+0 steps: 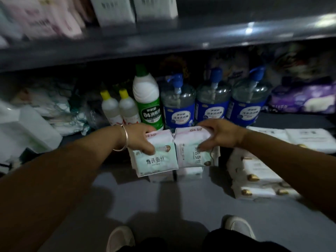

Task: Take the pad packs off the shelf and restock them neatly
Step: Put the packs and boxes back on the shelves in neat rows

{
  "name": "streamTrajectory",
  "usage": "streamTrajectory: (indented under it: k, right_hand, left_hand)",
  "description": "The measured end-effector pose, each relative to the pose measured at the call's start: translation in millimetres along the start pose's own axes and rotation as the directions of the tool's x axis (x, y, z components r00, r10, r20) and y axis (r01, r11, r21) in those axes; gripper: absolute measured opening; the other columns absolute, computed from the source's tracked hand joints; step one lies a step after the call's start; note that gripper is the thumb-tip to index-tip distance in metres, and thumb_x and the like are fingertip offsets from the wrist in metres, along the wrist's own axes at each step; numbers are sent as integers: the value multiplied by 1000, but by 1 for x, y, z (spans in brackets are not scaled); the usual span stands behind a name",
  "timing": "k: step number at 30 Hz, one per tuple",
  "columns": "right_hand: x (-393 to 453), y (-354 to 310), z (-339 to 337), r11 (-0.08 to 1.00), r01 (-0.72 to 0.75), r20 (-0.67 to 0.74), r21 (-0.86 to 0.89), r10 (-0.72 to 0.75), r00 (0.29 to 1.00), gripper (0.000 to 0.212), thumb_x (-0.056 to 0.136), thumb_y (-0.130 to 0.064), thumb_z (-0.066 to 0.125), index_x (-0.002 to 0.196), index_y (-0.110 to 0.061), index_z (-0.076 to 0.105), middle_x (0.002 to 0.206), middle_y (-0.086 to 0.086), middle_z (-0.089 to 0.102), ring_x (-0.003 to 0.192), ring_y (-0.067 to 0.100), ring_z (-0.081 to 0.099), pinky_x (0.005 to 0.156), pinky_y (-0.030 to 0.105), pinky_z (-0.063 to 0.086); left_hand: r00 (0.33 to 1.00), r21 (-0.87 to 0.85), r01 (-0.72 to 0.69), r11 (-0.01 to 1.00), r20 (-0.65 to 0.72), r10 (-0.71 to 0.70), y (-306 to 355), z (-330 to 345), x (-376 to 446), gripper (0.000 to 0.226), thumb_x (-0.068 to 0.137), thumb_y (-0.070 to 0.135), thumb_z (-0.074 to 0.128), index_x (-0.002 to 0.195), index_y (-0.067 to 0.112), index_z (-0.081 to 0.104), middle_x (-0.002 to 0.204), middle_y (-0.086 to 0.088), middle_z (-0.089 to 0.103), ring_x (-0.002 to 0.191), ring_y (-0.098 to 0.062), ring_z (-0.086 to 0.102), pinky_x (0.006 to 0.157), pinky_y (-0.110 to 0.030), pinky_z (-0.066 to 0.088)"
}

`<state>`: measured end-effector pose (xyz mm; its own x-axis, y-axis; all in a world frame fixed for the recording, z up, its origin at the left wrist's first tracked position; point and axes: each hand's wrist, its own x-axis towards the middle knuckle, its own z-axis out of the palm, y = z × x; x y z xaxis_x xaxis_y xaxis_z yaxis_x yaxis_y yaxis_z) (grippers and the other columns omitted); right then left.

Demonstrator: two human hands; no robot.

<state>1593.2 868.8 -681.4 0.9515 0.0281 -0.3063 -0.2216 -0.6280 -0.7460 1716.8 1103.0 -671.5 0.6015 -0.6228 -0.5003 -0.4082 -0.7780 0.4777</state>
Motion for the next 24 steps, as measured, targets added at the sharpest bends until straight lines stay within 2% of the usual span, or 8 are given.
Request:
streamTrajectory:
  k: [2,5,12,16,20,24]
  right_hand:
    - [-10,-24,-23,998,47,-74,36,-44,996,46,69,-10,80,108,-21,59,99,-4,66,92,14,64,75,22,55]
    - [-25,-59,-58,988,121,-170,99,-103,980,44,67,-5,80,107,-18,64,101,4,70,93,20,67,83,34,56]
    - [-60,-136,-126,949,260,-292,179,-201,935,38,72,-1,75,106,-12,65,95,9,71,79,19,70,59,23,56]
    - [-64,-169,-152,923,343,-359,177,-264,895,44,71,-2,76,112,-12,63,98,10,70,83,20,71,64,26,57]
    - [-49,-194,-179,902,389,-402,187,-291,868,41,72,-2,75,110,-11,64,95,13,71,81,26,72,66,32,58]
    - [-22,-210,-195,892,414,-456,181,-297,839,34,74,-4,74,103,-17,63,91,9,71,75,21,72,59,27,57]
  left_hand:
    - [1000,-4,-15,1000,-14,15,17,-29,-20,39,62,17,76,98,22,63,95,-3,72,81,-18,70,74,-34,59]
    - [997,50,-26,998,-66,30,46,-71,-48,52,51,31,71,101,23,65,97,-1,73,86,-18,71,77,-36,59]
    - [970,77,-102,992,-214,116,104,-157,-108,41,72,20,75,110,30,62,101,4,71,89,-14,69,74,-25,57]
    - [946,111,-120,987,-290,147,122,-196,-129,40,79,19,71,117,26,60,107,5,68,93,-12,67,75,-25,56]
    - [915,97,-139,985,-369,165,122,-237,-130,42,78,20,72,117,29,59,107,4,69,94,-16,68,83,-33,57]
    - [875,71,-149,986,-455,165,111,-272,-115,43,76,17,73,116,25,59,105,0,70,91,-18,69,80,-35,58]
